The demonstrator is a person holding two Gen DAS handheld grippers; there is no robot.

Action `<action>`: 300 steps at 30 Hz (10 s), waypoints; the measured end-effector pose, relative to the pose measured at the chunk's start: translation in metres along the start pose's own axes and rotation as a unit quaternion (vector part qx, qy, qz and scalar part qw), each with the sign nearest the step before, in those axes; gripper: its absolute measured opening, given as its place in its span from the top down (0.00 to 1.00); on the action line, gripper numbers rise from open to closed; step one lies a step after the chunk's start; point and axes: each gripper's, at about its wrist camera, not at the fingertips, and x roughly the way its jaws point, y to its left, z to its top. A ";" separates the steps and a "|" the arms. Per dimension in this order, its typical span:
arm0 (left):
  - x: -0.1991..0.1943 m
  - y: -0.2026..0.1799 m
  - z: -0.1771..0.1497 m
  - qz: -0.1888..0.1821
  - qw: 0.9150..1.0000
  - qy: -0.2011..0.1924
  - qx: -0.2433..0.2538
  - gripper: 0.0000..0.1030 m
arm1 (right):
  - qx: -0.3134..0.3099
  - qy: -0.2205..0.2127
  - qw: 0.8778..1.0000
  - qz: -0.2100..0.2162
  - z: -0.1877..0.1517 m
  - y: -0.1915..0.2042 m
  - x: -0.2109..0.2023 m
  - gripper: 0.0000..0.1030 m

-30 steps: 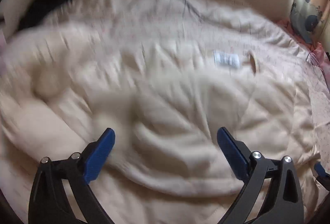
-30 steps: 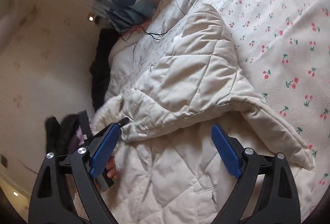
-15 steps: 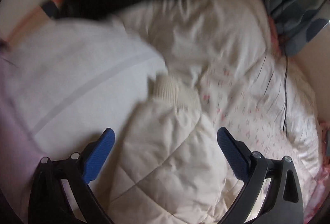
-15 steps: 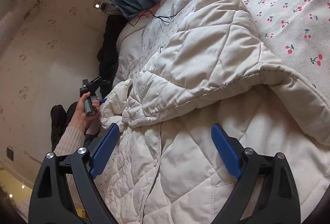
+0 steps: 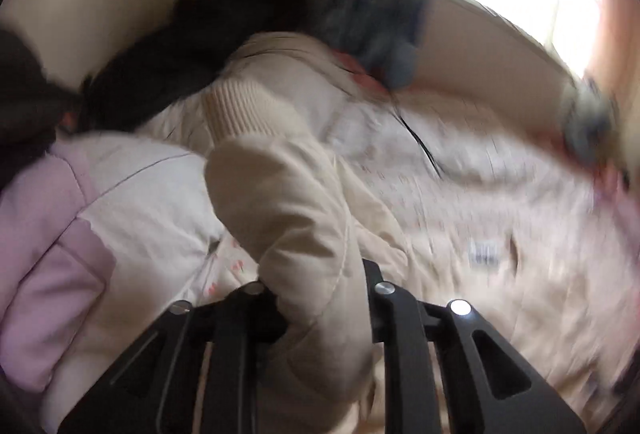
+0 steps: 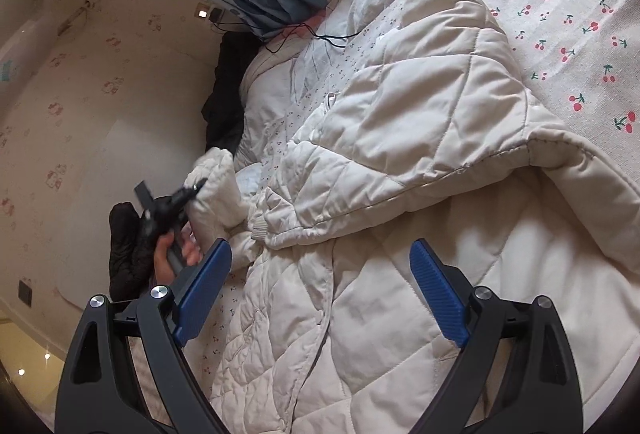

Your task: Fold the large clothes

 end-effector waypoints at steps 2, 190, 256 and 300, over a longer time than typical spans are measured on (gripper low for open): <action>0.005 -0.034 -0.037 -0.004 0.995 0.052 0.089 0.67 | -0.001 -0.001 1.000 -0.001 0.000 0.001 0.000 0.15; -0.319 0.033 -0.199 -0.210 0.963 0.144 -0.093 0.42 | -0.140 0.039 0.984 -0.108 -0.059 0.081 -0.227 0.47; -0.337 -0.004 -0.359 -0.424 0.845 0.233 -0.227 0.73 | 0.036 0.159 0.975 0.150 -0.233 -0.018 -0.336 0.56; -0.316 0.039 -0.243 -0.432 0.828 0.045 -0.354 0.90 | 0.006 -0.034 0.951 0.307 -0.087 0.040 -0.284 0.85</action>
